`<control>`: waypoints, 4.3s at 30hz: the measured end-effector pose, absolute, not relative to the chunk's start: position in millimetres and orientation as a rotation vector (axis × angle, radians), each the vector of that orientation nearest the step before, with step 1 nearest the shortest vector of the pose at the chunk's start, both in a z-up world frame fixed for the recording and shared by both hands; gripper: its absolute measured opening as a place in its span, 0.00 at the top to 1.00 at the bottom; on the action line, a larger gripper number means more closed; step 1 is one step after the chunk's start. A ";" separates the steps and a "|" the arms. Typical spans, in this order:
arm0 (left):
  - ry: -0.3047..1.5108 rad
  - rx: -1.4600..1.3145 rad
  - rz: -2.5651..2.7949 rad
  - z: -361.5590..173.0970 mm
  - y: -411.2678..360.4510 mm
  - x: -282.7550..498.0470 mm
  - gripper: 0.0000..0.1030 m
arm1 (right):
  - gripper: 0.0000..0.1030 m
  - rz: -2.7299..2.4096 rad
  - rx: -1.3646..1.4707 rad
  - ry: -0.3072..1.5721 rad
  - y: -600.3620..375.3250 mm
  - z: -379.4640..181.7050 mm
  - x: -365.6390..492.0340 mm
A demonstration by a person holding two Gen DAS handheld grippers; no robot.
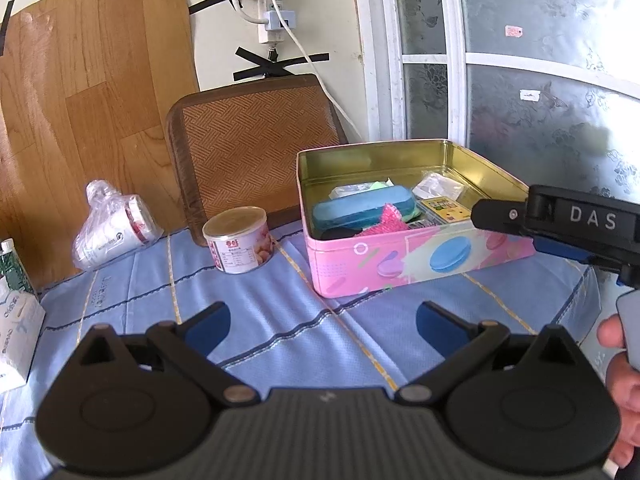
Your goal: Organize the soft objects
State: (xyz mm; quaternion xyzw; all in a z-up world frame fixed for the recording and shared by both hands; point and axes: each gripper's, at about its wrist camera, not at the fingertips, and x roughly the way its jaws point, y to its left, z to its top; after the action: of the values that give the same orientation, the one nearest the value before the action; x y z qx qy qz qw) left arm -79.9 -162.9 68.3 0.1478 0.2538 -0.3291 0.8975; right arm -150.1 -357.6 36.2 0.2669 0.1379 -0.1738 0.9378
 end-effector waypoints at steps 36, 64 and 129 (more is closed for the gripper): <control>0.517 0.339 -0.710 67.6 -163.6 -84.8 0.00 | 0.18 -0.360 0.547 0.277 -361.4 39.1 -152.5; 0.527 0.360 -0.728 62.9 -164.1 -88.2 0.00 | 0.18 -0.364 0.550 0.275 -361.6 37.8 -153.3; 0.517 0.407 -0.717 58.4 -167.7 -90.4 0.00 | 0.18 -0.365 0.552 0.277 -360.9 36.0 -153.4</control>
State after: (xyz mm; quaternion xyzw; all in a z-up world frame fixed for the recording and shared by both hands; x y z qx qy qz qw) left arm -90.5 -167.7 58.4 0.1956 0.2484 -0.3447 0.8839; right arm -153.4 -360.9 36.0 0.2702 0.1358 -0.1786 0.9363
